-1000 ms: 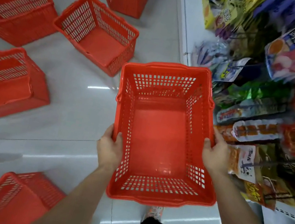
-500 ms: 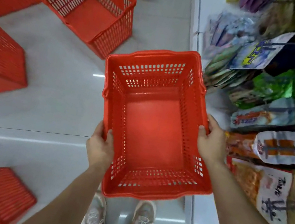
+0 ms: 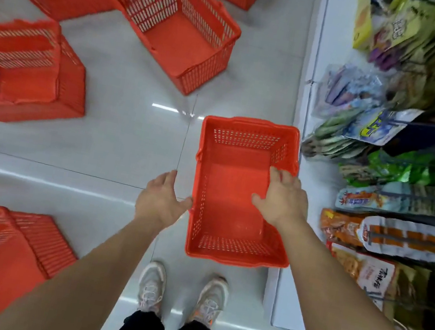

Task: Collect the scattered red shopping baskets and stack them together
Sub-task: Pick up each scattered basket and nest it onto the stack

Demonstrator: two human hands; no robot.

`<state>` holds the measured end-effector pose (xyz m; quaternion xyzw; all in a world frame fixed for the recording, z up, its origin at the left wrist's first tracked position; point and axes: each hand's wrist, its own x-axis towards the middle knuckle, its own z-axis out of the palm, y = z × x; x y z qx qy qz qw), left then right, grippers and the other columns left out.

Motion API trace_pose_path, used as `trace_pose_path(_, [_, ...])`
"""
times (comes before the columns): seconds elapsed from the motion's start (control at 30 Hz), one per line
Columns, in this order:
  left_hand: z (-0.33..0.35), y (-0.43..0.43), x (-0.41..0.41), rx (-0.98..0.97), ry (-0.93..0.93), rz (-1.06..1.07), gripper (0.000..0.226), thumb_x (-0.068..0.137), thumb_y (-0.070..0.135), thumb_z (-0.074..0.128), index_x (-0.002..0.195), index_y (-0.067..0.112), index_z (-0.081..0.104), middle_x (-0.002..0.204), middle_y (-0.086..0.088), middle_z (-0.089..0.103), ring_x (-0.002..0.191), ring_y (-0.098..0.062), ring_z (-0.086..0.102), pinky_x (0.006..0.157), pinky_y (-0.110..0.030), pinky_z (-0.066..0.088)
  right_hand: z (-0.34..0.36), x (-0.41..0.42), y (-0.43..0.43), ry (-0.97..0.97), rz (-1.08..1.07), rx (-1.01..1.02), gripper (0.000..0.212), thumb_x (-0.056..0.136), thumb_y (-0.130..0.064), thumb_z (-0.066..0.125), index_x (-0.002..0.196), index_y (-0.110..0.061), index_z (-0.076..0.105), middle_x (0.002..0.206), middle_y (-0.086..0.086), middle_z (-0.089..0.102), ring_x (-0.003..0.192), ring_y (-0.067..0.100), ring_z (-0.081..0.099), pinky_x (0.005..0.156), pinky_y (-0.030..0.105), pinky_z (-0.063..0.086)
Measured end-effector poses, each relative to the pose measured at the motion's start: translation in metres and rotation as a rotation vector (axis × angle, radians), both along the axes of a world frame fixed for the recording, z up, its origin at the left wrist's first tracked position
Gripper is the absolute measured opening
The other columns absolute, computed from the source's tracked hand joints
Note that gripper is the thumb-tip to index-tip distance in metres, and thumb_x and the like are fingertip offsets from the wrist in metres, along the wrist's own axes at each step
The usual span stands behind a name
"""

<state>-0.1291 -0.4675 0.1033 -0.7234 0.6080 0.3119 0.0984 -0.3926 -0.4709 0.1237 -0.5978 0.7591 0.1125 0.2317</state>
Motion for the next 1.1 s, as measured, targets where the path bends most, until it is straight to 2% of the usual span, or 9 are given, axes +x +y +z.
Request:
trace_pose_path(0.13, [0.087,0.007,0.046,0.013,-0.045,-0.014,0.085,0.086,0.064,0.053,0.155,0.025,0.025,0.159,0.001,0.033,0.142,-0.024,0.034,0.107,-0.044,0.039,0.088,0.072,-0.019,0.007,0.173,0.004,0.082,0.083,-0.059,0.059,0.148,-0.019,0.032,0.143,0.007,0.042,0.128,0.031,0.040,0.098,0.044,0.040])
trace_pose_path(0.27, [0.174,0.036,0.104,-0.011,-0.054,0.088,0.085,0.085,0.062,0.055,0.155,0.022,0.026,0.158,-0.001,0.035,0.141,-0.026,0.035,0.108,-0.041,0.036,0.166,0.157,-0.019,-0.031,0.354,-0.030,0.074,0.080,-0.054,0.062,0.142,-0.020,0.038,0.136,0.007,0.046,0.123,0.031,0.043,0.094,0.044,0.041])
trace_pose_path(0.57, [0.322,0.209,0.250,-0.072,-0.158,0.522,0.078,0.081,0.061,0.060,0.144,0.020,0.040,0.141,-0.008,0.051,0.126,-0.034,0.050,0.100,-0.044,0.042,0.286,0.327,0.064,-0.039,0.810,0.016,0.070,0.080,-0.056,0.061,0.136,-0.018,0.042,0.134,0.008,0.047,0.123,0.031,0.044,0.095,0.043,0.040])
trace_pose_path(0.7, [0.352,0.295,0.315,-0.081,-0.188,0.708,0.088,0.081,0.065,0.059,0.150,0.018,0.034,0.146,-0.009,0.047,0.131,-0.033,0.047,0.104,-0.044,0.041,0.317,0.409,0.119,-0.042,0.989,0.005,0.074,0.079,-0.059,0.061,0.138,-0.019,0.041,0.134,0.007,0.047,0.124,0.030,0.044,0.096,0.044,0.039])
trace_pose_path(0.8, [0.360,0.354,0.360,-0.096,-0.189,0.820,0.087,0.080,0.066,0.059,0.149,0.019,0.035,0.146,-0.007,0.048,0.132,-0.031,0.047,0.104,-0.044,0.041,0.329,0.469,0.160,-0.044,1.066,0.009,0.075,0.080,-0.059,0.062,0.139,-0.019,0.040,0.135,0.007,0.047,0.125,0.030,0.043,0.097,0.043,0.039])
trace_pose_path(0.97, [0.360,0.438,0.438,-0.094,-0.165,0.943,0.078,0.078,0.067,0.056,0.140,0.021,0.044,0.138,-0.005,0.055,0.125,-0.031,0.052,0.099,-0.045,0.044,0.333,0.559,0.218,-0.037,1.082,0.047,0.073,0.078,-0.055,0.063,0.137,-0.018,0.041,0.135,0.008,0.048,0.125,0.030,0.043,0.097,0.044,0.040])
trace_pose_path(1.1, [0.351,0.484,0.508,-0.095,-0.163,0.979,0.086,0.078,0.069,0.054,0.147,0.021,0.039,0.145,-0.004,0.050,0.130,-0.030,0.049,0.101,-0.045,0.041,0.330,0.624,0.251,-0.040,1.035,0.074,0.074,0.080,-0.055,0.064,0.139,-0.017,0.041,0.137,0.009,0.047,0.128,0.031,0.041,0.100,0.045,0.040])
